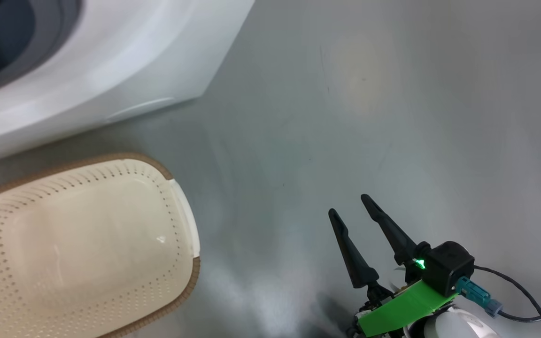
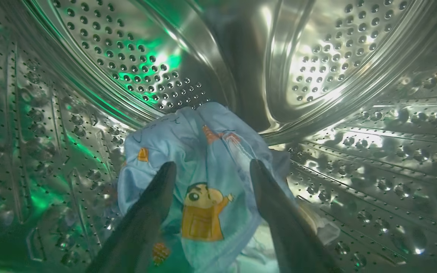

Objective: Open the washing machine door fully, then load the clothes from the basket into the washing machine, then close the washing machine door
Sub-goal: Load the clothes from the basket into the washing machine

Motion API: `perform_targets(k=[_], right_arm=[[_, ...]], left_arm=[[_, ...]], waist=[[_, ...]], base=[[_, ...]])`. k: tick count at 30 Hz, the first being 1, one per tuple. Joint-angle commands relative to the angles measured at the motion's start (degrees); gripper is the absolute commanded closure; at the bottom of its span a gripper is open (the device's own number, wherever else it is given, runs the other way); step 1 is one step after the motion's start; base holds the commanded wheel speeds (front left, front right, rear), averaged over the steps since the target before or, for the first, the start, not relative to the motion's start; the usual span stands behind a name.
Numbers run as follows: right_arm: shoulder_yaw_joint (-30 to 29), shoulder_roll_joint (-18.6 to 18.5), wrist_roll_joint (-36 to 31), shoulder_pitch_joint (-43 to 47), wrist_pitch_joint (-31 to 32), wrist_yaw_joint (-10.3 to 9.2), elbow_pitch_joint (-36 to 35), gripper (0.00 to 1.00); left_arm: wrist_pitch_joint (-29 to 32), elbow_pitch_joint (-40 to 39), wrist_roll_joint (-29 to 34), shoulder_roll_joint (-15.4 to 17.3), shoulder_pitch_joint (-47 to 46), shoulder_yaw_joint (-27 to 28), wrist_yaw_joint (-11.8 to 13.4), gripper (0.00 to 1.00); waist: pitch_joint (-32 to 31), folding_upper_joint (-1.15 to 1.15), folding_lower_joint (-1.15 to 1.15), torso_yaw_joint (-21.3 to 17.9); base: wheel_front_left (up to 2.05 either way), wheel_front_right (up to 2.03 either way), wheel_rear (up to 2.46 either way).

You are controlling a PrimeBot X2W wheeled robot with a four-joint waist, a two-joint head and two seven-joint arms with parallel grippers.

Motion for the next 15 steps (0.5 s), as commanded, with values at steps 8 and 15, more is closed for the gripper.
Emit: perform_targets(k=[8, 15], right_arm=[[1.2, -0.5, 0.4, 1.1, -0.3, 0.52, 0.0, 0.0], [0.5, -0.5, 0.5, 0.7, -0.3, 0.52, 0.7, 0.0]], left_arm=[[-0.8, -7.6, -2.6, -1.4, 7.5, 2.2, 0.9, 0.0], [-0.8, -13.7, -3.4, -5.0, 15.7, 3.1, 1.0, 0.0]], waist=[[-4.7, 0.0, 0.0, 2.3], [-8.7, 0.0, 0.0, 4.7]], base=[[0.0, 0.0, 0.0], [0.0, 0.0, 0.0]])
